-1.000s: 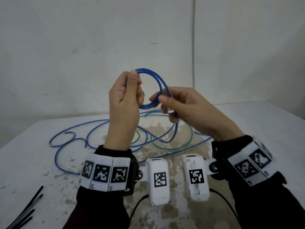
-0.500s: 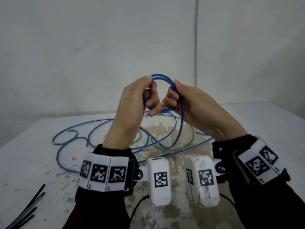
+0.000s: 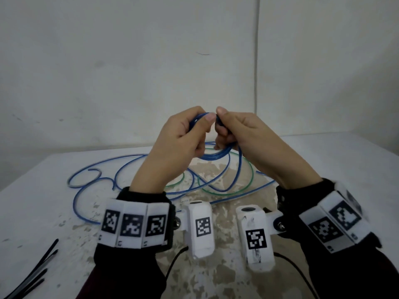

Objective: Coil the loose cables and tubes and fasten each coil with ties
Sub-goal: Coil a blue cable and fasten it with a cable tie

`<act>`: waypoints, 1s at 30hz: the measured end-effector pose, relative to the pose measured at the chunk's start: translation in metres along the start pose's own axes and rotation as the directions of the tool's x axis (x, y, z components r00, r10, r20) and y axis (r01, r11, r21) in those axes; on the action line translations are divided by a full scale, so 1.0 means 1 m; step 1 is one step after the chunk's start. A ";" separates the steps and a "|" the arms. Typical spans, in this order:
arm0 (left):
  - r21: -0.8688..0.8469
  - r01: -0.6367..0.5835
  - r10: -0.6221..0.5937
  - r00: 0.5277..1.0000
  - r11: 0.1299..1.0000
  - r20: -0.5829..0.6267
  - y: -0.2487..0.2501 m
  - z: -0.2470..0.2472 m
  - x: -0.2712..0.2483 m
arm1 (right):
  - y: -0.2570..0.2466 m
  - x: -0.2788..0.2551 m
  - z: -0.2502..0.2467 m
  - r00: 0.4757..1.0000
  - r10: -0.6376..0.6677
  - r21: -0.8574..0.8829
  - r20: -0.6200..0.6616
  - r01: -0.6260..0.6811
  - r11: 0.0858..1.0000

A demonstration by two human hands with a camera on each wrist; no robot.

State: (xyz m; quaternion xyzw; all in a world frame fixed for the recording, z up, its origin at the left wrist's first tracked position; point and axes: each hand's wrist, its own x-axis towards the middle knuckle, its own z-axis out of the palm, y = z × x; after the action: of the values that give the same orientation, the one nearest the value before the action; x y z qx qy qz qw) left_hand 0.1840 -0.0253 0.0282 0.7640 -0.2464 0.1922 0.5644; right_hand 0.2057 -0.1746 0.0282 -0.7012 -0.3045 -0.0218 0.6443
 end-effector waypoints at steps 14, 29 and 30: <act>-0.065 0.041 -0.042 0.999 0.997 -0.004 0.009 0.006 -0.002 | -0.001 -0.001 -0.006 0.995 0.009 0.080 0.100 -0.017 0.997; -0.169 -0.023 -0.001 0.990 0.985 -0.141 0.008 0.009 0.000 | -0.001 -0.001 -0.007 0.995 0.026 0.177 0.096 -0.042 0.983; -0.196 -0.035 0.000 0.984 0.980 -0.177 0.008 0.011 0.001 | -0.002 -0.001 -0.008 0.994 0.028 0.186 0.102 -0.046 0.981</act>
State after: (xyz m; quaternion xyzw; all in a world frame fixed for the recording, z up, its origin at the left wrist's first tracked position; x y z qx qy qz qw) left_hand 0.1799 -0.0376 0.0316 0.6817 -0.2201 0.2385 0.6557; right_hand 0.2071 -0.1828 0.0311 -0.6430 -0.3235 0.0536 0.6921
